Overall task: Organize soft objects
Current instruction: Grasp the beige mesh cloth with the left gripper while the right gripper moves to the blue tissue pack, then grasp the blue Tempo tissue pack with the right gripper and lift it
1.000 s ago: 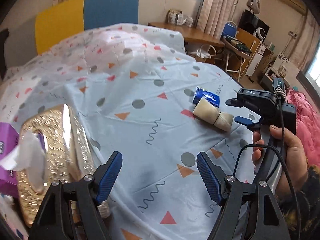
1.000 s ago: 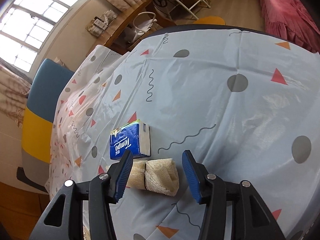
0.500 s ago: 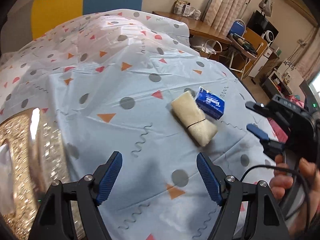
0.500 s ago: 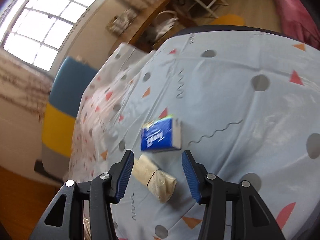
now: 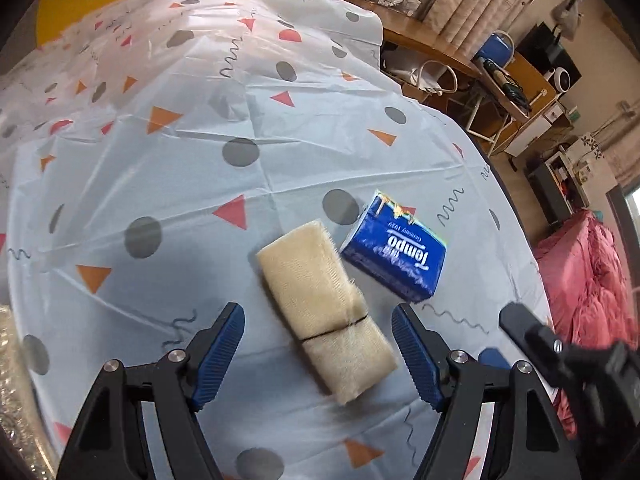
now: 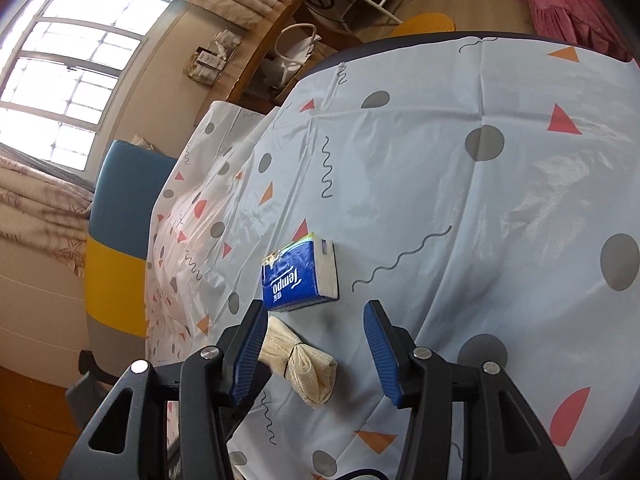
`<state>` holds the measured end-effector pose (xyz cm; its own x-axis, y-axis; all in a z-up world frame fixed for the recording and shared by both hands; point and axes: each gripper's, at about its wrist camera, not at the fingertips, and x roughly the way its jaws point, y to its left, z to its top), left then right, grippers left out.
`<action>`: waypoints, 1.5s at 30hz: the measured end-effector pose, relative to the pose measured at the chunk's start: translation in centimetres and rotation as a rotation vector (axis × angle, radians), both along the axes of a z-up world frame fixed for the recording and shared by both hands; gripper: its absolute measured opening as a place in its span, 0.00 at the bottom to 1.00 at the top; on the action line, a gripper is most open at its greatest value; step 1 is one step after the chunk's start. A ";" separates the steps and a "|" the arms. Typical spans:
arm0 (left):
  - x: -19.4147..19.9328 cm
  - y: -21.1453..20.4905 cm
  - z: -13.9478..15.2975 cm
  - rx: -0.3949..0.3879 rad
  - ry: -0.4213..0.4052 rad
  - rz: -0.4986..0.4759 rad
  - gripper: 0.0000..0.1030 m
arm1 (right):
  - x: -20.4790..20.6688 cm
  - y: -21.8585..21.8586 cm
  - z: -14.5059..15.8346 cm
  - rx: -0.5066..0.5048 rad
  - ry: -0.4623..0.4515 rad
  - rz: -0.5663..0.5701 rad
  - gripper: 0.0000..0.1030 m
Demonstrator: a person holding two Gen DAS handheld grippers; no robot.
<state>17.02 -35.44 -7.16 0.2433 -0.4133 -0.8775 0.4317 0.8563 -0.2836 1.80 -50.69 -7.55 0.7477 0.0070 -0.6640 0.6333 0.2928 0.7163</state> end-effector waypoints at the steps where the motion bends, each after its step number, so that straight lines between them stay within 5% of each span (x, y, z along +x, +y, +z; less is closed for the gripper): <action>1: 0.0 -0.4 -0.1 0.008 -0.008 -0.003 0.74 | 0.1 0.1 0.0 0.001 -0.001 0.004 0.50; 3: 0.2 -1.4 -0.7 0.041 -0.024 -0.012 0.69 | 0.2 0.2 -0.1 0.009 -0.005 0.011 0.50; 5: 0.2 -1.9 -1.7 0.086 -0.017 -0.029 0.52 | 0.4 0.2 -0.1 0.005 -0.002 0.018 0.50; 9: -0.2 -0.3 -1.6 0.039 -0.025 -0.046 0.46 | 0.6 0.3 -0.1 0.001 0.007 0.030 0.50; 15: -5.0 4.1 0.9 0.044 -0.125 -0.154 0.45 | 0.8 0.6 -0.1 -0.010 0.012 0.056 0.50; 20: -9.6 8.5 0.1 0.071 -0.137 -0.230 0.45 | 1.9 1.3 0.0 -0.046 0.052 0.123 0.50; 24: -11.1 10.9 -1.6 0.086 -0.127 -0.241 0.45 | 4.3 4.1 1.3 -0.209 0.163 0.283 0.50; 27: -11.2 11.4 -2.1 0.069 -0.133 -0.248 0.46 | 7.5 6.6 3.1 -0.406 0.233 0.517 0.50; 33: -10.7 11.7 -2.5 0.036 -0.112 -0.244 0.47 | 12.4 8.7 4.5 -0.830 0.395 0.882 0.68; 39: -10.5 11.6 -2.7 0.034 -0.115 -0.240 0.47 | 15.7 8.3 1.9 -0.902 0.509 1.082 0.69; 45: -10.4 11.8 -2.7 0.017 -0.108 -0.237 0.47 | 17.8 7.9 -1.1 -0.925 0.602 1.140 0.72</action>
<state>6.65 -23.63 -9.87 0.2343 -0.4557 -0.8588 0.6477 0.7319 -0.2116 19.57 -42.79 -8.60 0.2706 -0.2005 -0.9416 -0.1007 0.9668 -0.2348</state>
